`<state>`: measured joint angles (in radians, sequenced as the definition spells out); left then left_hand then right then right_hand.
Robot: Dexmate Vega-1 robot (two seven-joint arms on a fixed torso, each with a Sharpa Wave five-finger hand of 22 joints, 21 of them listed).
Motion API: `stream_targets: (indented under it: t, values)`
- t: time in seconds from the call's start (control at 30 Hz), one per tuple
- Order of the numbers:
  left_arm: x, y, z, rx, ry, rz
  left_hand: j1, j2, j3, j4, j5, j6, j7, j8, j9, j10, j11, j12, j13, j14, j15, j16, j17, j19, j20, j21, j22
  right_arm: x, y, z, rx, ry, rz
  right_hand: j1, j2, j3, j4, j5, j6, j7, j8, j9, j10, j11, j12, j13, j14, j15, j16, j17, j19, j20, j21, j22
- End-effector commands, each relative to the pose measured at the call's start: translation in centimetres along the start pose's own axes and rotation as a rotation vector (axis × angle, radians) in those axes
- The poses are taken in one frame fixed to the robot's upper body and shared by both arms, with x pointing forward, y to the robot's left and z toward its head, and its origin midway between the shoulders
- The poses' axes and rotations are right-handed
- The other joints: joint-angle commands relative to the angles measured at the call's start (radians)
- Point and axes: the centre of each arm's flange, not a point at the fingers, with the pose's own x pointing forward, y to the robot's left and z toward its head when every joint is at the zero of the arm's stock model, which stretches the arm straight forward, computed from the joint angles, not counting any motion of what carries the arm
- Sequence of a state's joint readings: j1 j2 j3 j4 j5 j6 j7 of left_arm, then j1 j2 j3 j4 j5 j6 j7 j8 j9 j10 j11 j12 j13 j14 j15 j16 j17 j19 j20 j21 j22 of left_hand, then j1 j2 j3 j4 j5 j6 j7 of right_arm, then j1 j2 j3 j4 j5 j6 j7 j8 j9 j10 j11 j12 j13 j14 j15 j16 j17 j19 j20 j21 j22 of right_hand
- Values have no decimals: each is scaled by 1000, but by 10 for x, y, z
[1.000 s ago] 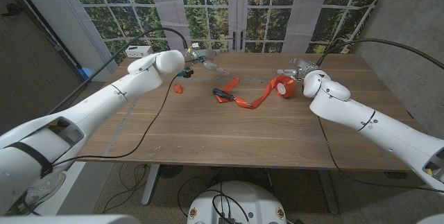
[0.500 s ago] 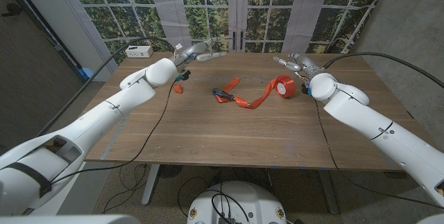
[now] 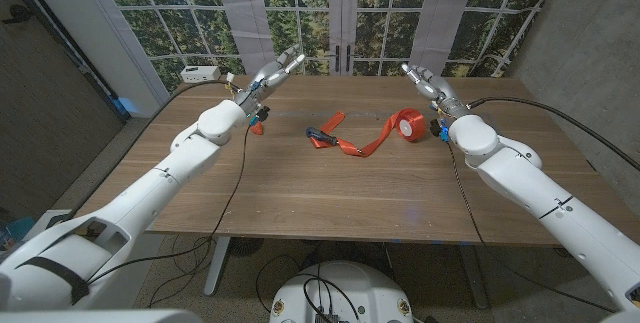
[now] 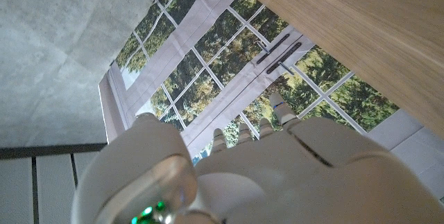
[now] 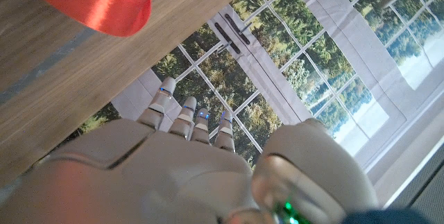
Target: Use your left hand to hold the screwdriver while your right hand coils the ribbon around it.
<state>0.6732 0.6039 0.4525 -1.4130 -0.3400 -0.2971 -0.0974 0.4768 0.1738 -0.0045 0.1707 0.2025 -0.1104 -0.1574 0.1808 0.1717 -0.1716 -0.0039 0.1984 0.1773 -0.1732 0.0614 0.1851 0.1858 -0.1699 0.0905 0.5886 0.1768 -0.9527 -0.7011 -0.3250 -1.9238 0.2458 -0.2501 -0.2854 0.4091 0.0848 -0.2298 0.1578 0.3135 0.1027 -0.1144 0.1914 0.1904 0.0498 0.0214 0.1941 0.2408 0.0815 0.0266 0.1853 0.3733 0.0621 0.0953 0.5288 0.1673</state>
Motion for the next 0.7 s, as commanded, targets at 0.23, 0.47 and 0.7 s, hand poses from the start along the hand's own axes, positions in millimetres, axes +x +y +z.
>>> stream_targets:
  t: [0.23,0.47,0.7]
  values:
    - [-33,9,-31,-342,-41,154,-80,-1,-12,2,23,-33,29,-11,1,15,-19,7,-1,-52,-38,13,-6,-88,-28,-11,1,-14,-18,-23,404,-168,-118,-30,3,-22,-3,-5,35,7,11,0,51,23,13,-19,17,-21,11,-35,60,-52,-8,1]
    - [-44,18,-43,-329,-12,132,-95,2,-11,3,28,-38,47,-8,0,7,-15,2,-1,-55,-47,9,-6,-82,-34,-15,1,-31,-16,-23,426,-126,-190,-39,7,-27,-3,-4,57,19,17,-1,69,29,17,-26,31,-24,16,-49,69,-52,-16,1]
    - [-56,24,-54,-361,-12,182,-106,7,-8,4,32,-34,53,-4,0,5,-5,0,-1,-53,-41,8,-7,-77,-39,-18,1,-38,-10,-10,439,-160,-213,-40,12,-26,-5,-2,56,24,14,-1,74,32,17,-29,37,-25,17,-56,78,-51,-19,1]
